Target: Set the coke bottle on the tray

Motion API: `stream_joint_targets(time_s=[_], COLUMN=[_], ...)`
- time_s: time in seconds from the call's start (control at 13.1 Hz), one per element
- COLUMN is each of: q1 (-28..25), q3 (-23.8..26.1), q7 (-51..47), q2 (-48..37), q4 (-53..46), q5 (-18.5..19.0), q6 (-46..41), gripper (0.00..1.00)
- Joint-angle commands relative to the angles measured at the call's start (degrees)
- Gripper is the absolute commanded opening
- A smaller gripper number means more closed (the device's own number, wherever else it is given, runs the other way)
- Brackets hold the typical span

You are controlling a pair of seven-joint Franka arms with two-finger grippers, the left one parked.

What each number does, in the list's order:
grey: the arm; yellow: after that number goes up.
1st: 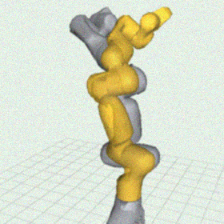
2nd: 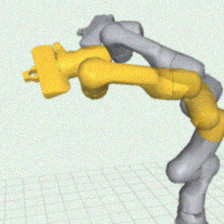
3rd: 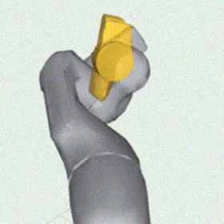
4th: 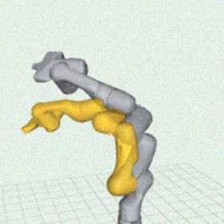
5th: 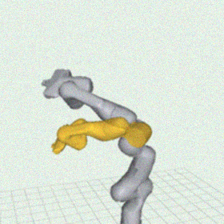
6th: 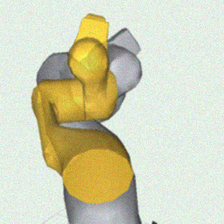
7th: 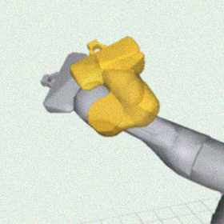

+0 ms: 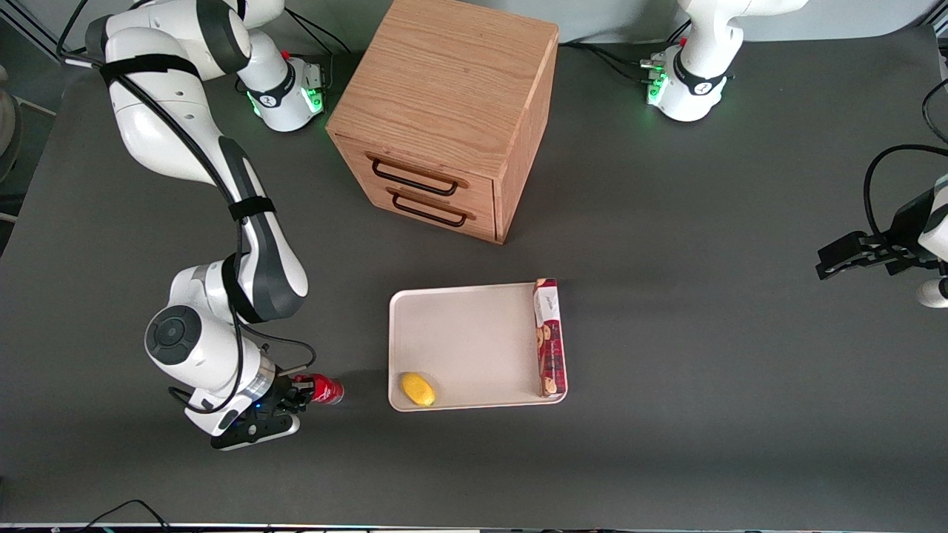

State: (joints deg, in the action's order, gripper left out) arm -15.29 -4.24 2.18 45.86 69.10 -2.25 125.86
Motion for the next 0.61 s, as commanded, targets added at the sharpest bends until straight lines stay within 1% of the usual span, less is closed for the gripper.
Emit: stream_joint_targets(time_s=[0.0,0.15,0.3,0.46,0.53], q1=[-0.53,-0.53,-0.71,-0.71,-0.71], q3=[-0.51,-0.25,0.19,1.68,1.86], q7=[1.51,1.60,1.60,1.51,1.68], q2=[-2.79,-3.49,-5.85,-10.42,-16.27], q4=[-0.90,-4.31,-6.69,-6.96,-6.96], q5=[1.37,1.20,1.03,0.94,0.94], q6=[-3.24,-8.68,-18.06,-27.21,-35.60], gripper=[1.00,1.00,1.00,1.00,1.00])
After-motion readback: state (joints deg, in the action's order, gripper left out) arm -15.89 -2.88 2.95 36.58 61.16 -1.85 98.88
